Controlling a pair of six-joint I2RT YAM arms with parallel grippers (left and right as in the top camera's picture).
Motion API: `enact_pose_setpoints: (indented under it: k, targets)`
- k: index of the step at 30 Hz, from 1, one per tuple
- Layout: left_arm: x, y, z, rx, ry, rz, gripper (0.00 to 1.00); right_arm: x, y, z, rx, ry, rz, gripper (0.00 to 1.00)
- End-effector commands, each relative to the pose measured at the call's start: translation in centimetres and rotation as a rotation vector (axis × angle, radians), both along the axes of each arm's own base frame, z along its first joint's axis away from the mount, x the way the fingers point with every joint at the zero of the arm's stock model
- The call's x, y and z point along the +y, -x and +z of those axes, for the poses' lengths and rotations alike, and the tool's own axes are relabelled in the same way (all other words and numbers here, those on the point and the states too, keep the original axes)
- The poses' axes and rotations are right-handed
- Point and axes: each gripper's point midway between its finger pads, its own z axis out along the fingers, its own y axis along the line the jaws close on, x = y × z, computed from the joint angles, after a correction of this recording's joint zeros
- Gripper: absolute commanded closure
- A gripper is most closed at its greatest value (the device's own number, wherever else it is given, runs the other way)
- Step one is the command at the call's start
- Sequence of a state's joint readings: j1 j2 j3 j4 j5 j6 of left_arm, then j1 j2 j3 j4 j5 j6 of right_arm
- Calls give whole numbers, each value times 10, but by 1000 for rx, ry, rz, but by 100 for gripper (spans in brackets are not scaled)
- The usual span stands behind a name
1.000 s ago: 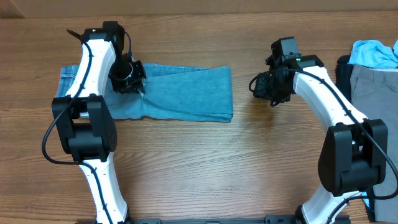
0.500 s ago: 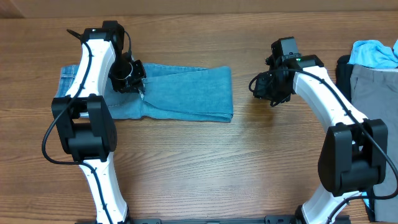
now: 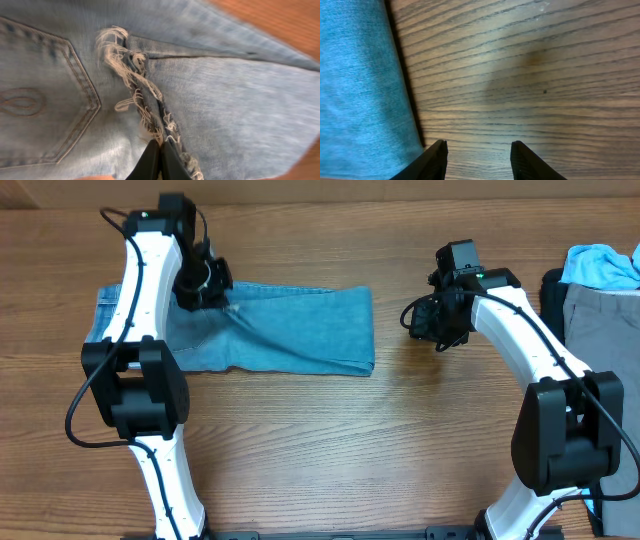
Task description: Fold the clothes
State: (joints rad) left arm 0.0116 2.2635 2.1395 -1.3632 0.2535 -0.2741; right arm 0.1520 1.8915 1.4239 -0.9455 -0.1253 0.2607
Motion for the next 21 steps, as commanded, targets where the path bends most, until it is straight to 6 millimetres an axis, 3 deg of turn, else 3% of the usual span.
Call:
enact_pose_setpoints:
  k: [1,4,14,16,17,18,19,21]
  targets:
    - [1,-15,33,-93,-29,-37,96,-4,-1,5,-18,19,0,55]
    - [3,-13,34,-87,-41,-37,96,-4,-2,5,-22,18,0,55]
    - [7,11,-4,39,-113,-53,96,-4,-2,5,-26,17,0,55]
    - [12,16,-5,59,-140,-51,83,-4,-2,5,-25,17,0,55]
    - [16,17,-5,67,-163,-44,57,-4,-2,5,-25,17,0,55]
    - [21,19,-6,75,-191,-29,44,-4,-2,5,-25,17,0,55]
    - [27,20,-4,83,-226,-14,37,-4,-3,6,-28,16,0,55]
    - [33,22,-2,90,-261,8,34,-3,-6,6,-40,11,1,55]
